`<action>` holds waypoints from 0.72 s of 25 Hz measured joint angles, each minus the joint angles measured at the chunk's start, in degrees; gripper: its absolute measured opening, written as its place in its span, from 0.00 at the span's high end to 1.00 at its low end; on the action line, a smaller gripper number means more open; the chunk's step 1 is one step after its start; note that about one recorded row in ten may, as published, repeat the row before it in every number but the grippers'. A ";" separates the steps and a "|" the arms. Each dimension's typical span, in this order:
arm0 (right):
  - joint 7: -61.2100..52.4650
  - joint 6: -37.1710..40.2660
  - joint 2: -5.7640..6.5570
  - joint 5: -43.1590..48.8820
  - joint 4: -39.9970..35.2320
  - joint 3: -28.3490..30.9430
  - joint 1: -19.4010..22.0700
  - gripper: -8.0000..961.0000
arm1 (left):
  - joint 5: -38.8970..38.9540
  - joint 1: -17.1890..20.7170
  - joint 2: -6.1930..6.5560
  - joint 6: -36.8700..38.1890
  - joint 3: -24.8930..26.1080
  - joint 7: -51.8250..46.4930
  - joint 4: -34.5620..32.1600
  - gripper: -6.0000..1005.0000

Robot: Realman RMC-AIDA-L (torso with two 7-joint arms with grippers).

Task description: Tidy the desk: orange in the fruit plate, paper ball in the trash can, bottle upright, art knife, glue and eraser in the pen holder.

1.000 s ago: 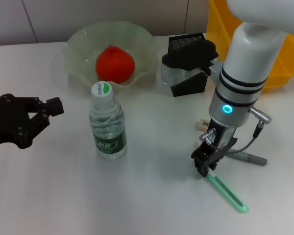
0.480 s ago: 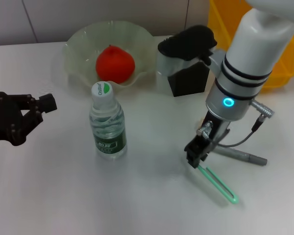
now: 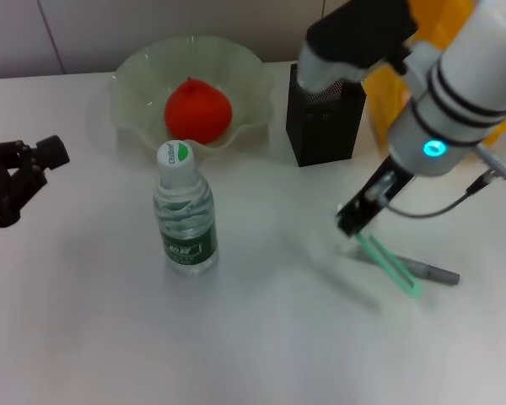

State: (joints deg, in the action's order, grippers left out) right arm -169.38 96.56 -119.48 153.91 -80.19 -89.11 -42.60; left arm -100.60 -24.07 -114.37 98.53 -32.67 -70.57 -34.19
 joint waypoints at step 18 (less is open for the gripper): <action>11.39 -11.49 0.00 0.64 -21.15 5.86 10.97 0.80 | 5.58 0.95 -1.13 0.36 1.99 -2.29 0.00 0.96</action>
State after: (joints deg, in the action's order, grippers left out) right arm -157.99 85.08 -119.48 154.55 -101.35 -83.25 -31.64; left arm -95.02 -23.12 -115.50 98.88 -30.68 -72.86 -34.19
